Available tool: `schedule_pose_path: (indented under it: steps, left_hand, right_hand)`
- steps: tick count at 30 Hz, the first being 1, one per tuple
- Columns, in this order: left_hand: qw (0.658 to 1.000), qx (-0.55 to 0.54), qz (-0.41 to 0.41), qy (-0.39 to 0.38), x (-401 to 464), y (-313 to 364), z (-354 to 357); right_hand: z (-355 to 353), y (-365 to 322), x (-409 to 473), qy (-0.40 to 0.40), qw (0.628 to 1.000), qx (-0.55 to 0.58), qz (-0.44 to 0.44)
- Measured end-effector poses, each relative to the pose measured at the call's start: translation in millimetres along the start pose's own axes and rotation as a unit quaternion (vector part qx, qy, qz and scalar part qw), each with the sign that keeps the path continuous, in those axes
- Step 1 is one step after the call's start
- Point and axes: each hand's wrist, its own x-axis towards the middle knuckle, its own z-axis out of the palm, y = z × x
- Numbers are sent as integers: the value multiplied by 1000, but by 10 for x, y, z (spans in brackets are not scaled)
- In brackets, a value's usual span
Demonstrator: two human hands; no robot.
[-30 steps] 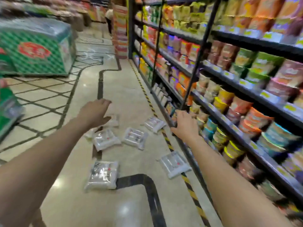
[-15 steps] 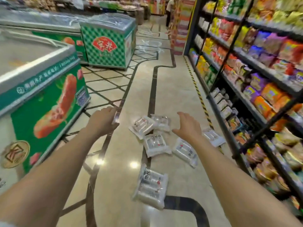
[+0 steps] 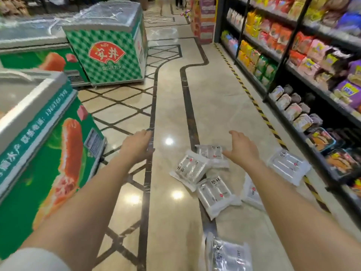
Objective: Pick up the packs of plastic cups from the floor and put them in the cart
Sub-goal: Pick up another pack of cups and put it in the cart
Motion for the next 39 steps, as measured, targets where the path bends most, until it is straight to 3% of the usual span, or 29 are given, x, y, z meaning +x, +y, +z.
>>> schedule_pose_path:
  steps: [7,15,20,31,35,39]
  left_hand:
    - [997,5,80,-23,1945,-458,199]
    - [979,-17,180,-98,4248,-752,1336]
    - [972,-46,187,-137,4963,-720,2542]
    - [957,-51,225,-177,5877,-441,6442]
    - [952,-106,151,-245,6036,-366,7260]
    - [915,-190,82,-347,6106,-320,7611]
  right_hand:
    - [393,-184,1239,-17,989,21,148]
    - [1599,-330,2725,-51,947,73,308]
    - [2632,-133,3329,-83,914,124,377]
    - [6211,769,4046,-79,864,212,449]
    - [6784,978,4149,-75,832,270,479]
    - [6992,1009,4147,-54,819,306,483]
